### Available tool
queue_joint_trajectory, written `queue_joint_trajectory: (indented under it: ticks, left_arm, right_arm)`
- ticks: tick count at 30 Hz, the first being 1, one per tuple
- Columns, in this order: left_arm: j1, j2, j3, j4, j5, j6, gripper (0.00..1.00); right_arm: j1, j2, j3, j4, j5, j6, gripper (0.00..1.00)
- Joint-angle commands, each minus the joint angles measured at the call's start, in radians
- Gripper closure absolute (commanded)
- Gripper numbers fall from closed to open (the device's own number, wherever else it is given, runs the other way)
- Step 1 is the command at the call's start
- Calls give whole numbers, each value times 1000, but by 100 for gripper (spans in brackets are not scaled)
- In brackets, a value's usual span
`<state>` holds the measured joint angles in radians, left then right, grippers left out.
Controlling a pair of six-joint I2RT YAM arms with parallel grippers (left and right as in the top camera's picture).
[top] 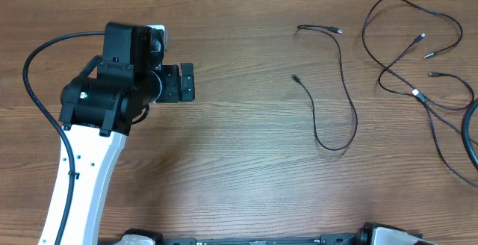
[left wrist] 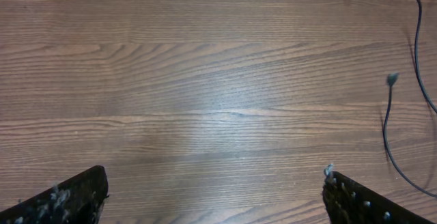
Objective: Untangle cables
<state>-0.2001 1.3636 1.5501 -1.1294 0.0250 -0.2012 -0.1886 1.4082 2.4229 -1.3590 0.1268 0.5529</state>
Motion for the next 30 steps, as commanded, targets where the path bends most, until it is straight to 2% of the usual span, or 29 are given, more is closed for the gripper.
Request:
queue_joint_trajectory:
  ticks: [1, 3, 6, 8, 9, 11, 14, 19, 23, 26, 30]
  left_arm:
    - [3, 6, 10, 3, -6, 22, 1]
    - [3, 6, 10, 3, -6, 22, 1]
    - [3, 6, 10, 4, -6, 22, 0]
    - [3, 6, 10, 4, -6, 22, 0]
    - [3, 6, 10, 4, -6, 22, 0]
    - [3, 6, 10, 3, -6, 22, 0]
    - [3, 6, 10, 3, -6, 22, 0]
    - [3, 6, 10, 3, -6, 22, 0]
    - [3, 6, 10, 4, -6, 22, 0]
    - [3, 6, 10, 3, -6, 22, 1]
    - [3, 6, 10, 4, -6, 22, 1]
  right_arm:
    - [-24, 57, 0, -88, -50, -66, 96]
    - [-24, 96, 0, -168, -51, -81, 89]
    - [-24, 170, 0, -303, -55, -133, 32]
    - [-24, 219, -24, -335, -116, -219, 13]
    - [-24, 231, -49, -332, -177, -257, 9]
    - [-24, 266, -119, -335, -262, -262, 5]
    - [-24, 298, -220, -332, -267, -210, 4]
    - [-24, 330, -392, -275, -256, -219, 2]
    - [-21, 335, -509, -193, -256, -306, 2]
    - [-11, 336, -616, -94, -257, -429, 0]
    - [-7, 337, -732, 42, -264, -488, 0]
